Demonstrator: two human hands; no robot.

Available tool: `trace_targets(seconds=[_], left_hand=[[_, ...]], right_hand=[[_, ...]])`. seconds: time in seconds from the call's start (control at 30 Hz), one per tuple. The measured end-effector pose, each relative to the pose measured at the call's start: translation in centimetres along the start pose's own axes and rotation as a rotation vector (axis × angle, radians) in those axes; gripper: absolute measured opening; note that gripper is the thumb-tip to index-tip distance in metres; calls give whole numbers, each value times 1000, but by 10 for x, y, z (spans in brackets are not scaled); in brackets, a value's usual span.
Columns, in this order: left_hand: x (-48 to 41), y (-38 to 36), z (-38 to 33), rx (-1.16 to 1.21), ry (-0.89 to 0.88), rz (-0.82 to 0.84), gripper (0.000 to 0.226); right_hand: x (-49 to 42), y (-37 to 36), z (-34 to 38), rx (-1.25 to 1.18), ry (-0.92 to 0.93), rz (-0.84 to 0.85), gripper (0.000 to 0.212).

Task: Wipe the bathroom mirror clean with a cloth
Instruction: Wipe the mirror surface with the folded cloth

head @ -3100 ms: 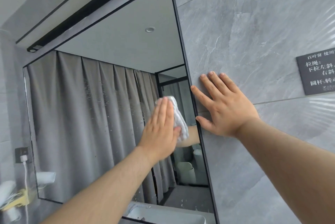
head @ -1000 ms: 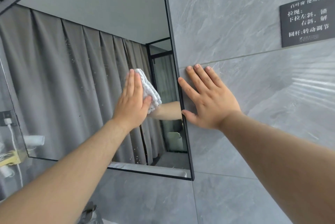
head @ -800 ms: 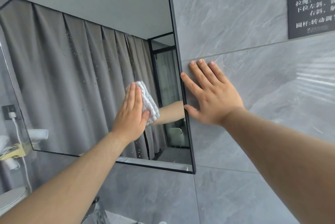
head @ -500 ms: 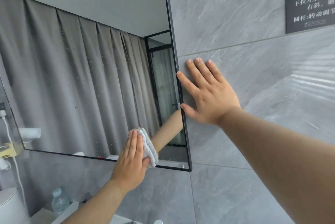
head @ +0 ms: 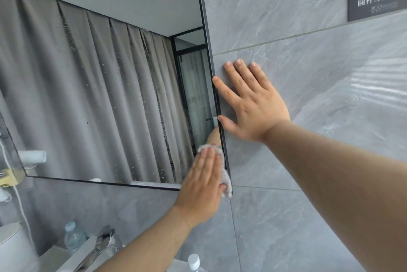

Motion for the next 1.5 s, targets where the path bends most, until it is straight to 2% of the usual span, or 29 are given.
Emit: trace_targets(seconds=[0.17,0.33,0.5,0.63,0.8,0.97,1.3,1.4,1.5], left_hand=[[-13,14,-2,-30,-22,45,74],[-88,67,23,-89,106,5,73],[-136,115,55,-101,80,11,73],[-120,101,53,-67,106,-15,73],[-30,52,55,-41,95,-21,71],[46,25,67,67,463,-5,69],[14,24,38,384,919,-268,76],[-33,49,46,379,926,-365,76],[-102,90,63,308,826,-427,69]], right_hand=[[1,1,1,-12,-8,9,81],[1,2,2,-25,-11,18,77],[1,2,3,-32,-20,13,76],[2,2,3,-35,-17,16,78],[2,1,4,-34,-22,8,79],[2,0,4,-35,-30,-5,81],[3,-1,4,-45,-27,-10,82],[3,-1,5,-47,-24,-10,82],[2,-2,5,-46,-26,-8,81]])
Point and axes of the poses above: each hand's wrist, its own x-axis away from the middle knuckle, its own y-axis out of the back of the hand, z = x × y, the point moved 3 cm from there along -x, towards the middle knuckle, and after that the axes turned 12 degrees about x, right-handed, at the moved point
